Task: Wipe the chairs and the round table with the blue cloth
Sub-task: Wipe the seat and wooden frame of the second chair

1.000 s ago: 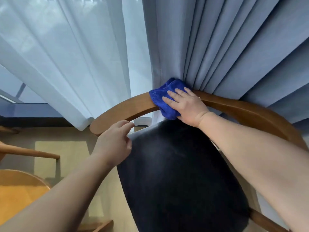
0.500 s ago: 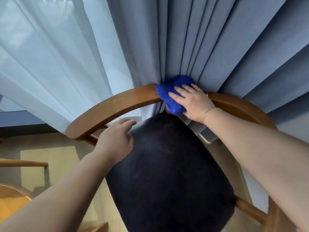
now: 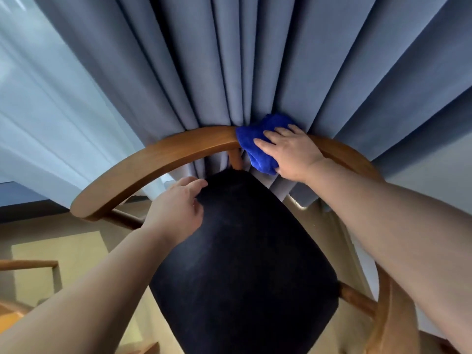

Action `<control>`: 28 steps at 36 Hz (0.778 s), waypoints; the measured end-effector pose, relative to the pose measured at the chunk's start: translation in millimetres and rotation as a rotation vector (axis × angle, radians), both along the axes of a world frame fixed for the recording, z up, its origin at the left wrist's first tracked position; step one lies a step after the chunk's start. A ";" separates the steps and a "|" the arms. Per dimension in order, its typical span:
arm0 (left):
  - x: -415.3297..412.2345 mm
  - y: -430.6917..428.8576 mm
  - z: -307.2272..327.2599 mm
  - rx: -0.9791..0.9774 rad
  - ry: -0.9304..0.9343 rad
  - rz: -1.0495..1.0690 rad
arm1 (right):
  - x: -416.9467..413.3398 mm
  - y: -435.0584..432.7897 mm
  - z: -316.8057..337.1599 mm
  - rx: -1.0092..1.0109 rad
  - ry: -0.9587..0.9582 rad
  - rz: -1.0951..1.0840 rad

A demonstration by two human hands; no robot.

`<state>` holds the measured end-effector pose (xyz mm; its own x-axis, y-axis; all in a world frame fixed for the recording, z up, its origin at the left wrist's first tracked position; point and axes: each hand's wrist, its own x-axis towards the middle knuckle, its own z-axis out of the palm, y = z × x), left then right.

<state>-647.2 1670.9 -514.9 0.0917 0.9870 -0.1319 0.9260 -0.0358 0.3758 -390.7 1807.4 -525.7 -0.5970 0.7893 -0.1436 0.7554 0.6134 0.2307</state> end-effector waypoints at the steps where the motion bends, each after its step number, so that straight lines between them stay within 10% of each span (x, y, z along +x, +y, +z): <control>1: 2.3 -0.1 1.3 0.002 -0.003 -0.002 | 2.3 -1.5 1.7 0.001 -0.009 -0.008; 28: 41.4 -23.1 17.7 0.061 -0.065 -0.115 | 59.6 -51.7 33.0 0.057 -0.061 -0.323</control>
<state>-605.9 1647.7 -497.2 0.2110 0.9755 -0.0621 0.8884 -0.1649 0.4285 -331.1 1755.7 -492.7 -0.3062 0.9442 -0.1216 0.8925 0.3291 0.3083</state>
